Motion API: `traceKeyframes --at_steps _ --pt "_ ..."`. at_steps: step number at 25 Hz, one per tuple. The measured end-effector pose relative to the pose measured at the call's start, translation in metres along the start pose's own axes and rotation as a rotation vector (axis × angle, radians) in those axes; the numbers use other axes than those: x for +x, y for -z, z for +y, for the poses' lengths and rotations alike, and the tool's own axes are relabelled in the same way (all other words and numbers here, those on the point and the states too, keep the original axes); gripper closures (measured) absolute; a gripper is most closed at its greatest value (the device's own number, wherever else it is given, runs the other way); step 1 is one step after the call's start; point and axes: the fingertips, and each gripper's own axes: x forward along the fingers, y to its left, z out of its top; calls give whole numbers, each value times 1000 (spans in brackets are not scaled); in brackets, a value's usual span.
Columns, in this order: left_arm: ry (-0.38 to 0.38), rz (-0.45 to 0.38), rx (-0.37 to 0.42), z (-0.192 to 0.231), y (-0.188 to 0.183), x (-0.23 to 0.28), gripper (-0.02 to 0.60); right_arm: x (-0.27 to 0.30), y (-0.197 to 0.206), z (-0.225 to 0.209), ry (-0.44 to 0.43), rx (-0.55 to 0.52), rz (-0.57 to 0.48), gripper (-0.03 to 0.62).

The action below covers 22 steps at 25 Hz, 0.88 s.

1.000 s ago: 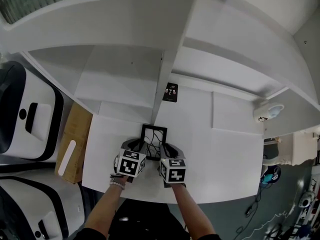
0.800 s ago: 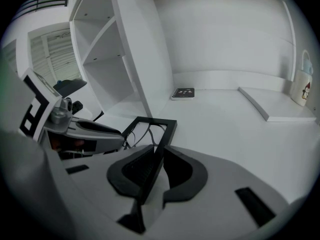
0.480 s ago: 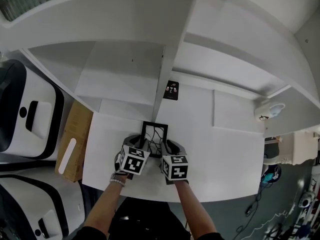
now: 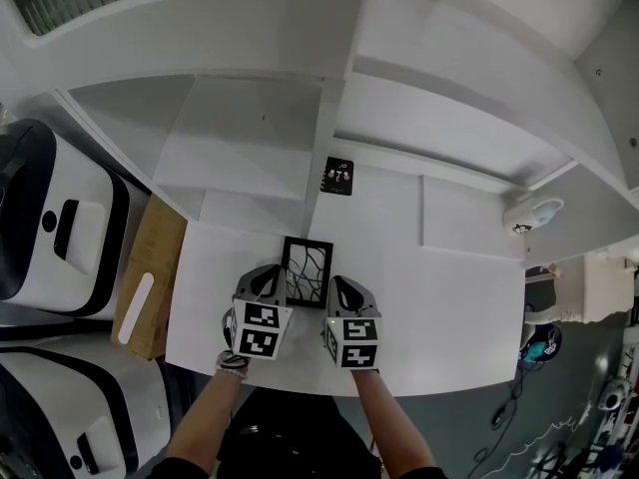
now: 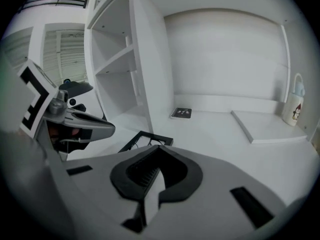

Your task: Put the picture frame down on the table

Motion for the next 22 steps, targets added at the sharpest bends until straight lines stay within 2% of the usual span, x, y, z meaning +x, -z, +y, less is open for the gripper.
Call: traceKeyframes --at_steps 4,9,22 --pt "6 -69 41 -10 -15 -19 580 -21 -10 2 18 -39 -53 592" --pt "26 -154 48 -23 -40 -46 580 -50 -29 9 27 -83 -123 592" --pt "22 -374 102 -40 -105 -134 580 -137 -93 32 -18 -113 -310 592"
